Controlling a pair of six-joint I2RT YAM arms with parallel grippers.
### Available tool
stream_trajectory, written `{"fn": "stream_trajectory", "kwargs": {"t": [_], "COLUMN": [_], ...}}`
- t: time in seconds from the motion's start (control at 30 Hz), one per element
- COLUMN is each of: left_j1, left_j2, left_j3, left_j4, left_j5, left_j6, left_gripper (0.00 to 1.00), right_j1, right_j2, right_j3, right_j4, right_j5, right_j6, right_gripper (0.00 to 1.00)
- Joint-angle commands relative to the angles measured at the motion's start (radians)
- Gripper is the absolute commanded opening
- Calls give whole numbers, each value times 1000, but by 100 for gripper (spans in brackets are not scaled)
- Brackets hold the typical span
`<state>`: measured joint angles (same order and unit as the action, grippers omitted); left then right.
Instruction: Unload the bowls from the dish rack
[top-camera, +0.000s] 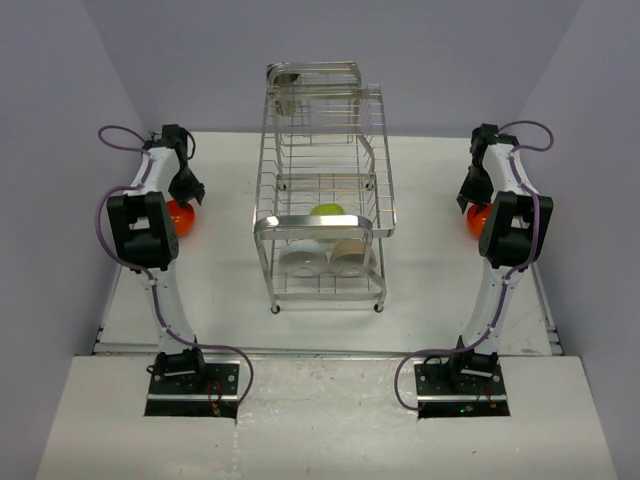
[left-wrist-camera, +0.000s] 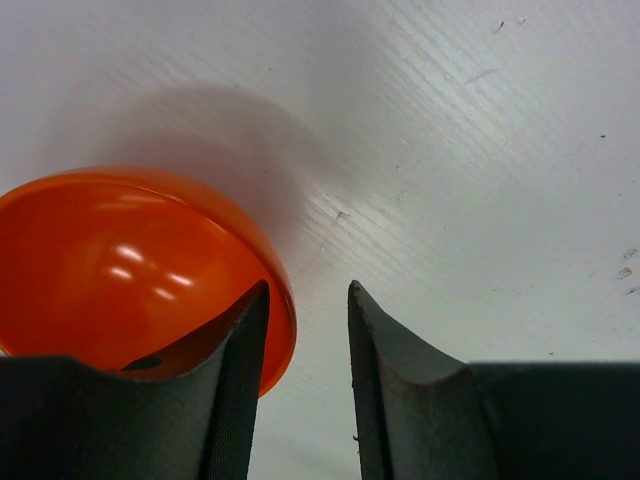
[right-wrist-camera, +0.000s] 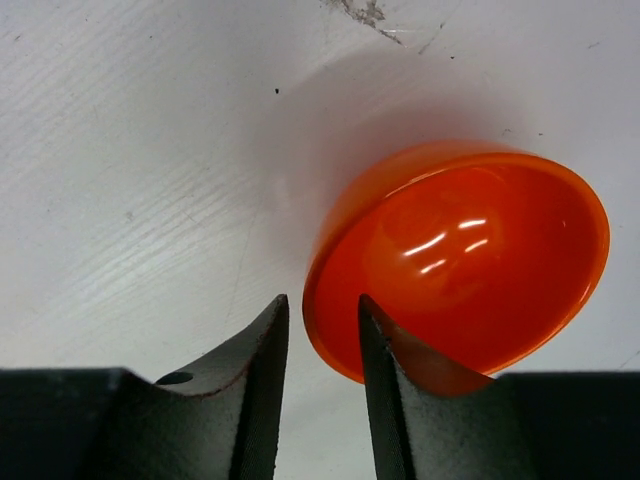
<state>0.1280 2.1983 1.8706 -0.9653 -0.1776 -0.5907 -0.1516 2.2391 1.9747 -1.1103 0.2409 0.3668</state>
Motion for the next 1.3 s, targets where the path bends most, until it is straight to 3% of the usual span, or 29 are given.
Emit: {"fn": "stream_trajectory", "kwargs": {"t": [0.0,0.27,0.57,0.67,0.7,0.87,1.0,1.13,1.2,1.27], "left_j1": [10,10,10,9,9,-10,-21,-24,-28,-36], "left_j2": [-9,-106,-268,-359,-386,-583,-738,-922,-1000,-1044], "left_j3": [38,39,12,-43,-82,-279,-434,-664,-740,-830], "left_j4": [17,33,25,30,36,95,201,370,469,519], "left_j5": [29,46,15,18,27,173,372,541,604,624], "left_j6": [-17,-50,-60,-58,-60,-93,-164,-285,-375,-429], "left_gripper": [39,50,54,54,54,51,51,51,51,52], "right_j1": [0,1,17,35,52,122,122,122,122,126], "right_j2": [10,-100,-282,-360,-384,-585,-755,-1046,-1116,-1151], "right_j3": [39,58,10,-37,-51,-169,-373,-741,-918,-985], "right_j4": [-10,-5,9,26,33,108,209,623,824,871], "right_j5": [1,-11,-78,-123,-147,-225,-522,-866,-926,-988], "right_j6": [-8,0,14,26,30,61,199,504,689,780], "right_gripper": [36,45,55,57,63,64,70,71,71,70]}}
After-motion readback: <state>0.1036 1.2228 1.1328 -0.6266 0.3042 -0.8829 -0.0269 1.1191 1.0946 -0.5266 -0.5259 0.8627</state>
